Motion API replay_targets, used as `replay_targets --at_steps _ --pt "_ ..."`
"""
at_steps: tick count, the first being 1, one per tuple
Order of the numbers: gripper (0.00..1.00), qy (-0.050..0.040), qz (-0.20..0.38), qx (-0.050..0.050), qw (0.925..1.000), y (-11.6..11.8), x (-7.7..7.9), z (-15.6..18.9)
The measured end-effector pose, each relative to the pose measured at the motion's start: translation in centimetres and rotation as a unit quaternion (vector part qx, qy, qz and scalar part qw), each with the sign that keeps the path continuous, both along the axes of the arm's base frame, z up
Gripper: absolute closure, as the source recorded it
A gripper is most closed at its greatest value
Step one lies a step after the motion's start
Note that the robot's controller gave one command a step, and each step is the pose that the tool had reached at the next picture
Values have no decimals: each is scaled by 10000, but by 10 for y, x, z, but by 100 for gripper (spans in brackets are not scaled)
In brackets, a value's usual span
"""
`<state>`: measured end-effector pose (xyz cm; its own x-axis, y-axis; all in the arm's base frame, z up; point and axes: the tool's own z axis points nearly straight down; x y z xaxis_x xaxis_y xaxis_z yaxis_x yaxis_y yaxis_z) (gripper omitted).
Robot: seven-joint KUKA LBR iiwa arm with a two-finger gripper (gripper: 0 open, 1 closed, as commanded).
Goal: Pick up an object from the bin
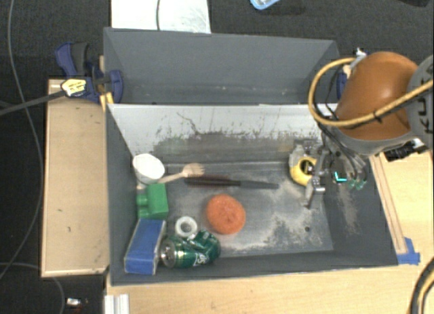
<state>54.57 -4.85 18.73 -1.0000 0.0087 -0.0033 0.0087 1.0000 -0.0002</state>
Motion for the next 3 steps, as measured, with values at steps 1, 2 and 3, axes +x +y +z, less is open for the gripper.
replay_targets --at_steps 1,2,3 --pt "0 0 4 0 10000 0 0 0" --pt "0 0 8 0 10000 0 0 0" --pt "0 0 13 -1 10000 0 0 0"
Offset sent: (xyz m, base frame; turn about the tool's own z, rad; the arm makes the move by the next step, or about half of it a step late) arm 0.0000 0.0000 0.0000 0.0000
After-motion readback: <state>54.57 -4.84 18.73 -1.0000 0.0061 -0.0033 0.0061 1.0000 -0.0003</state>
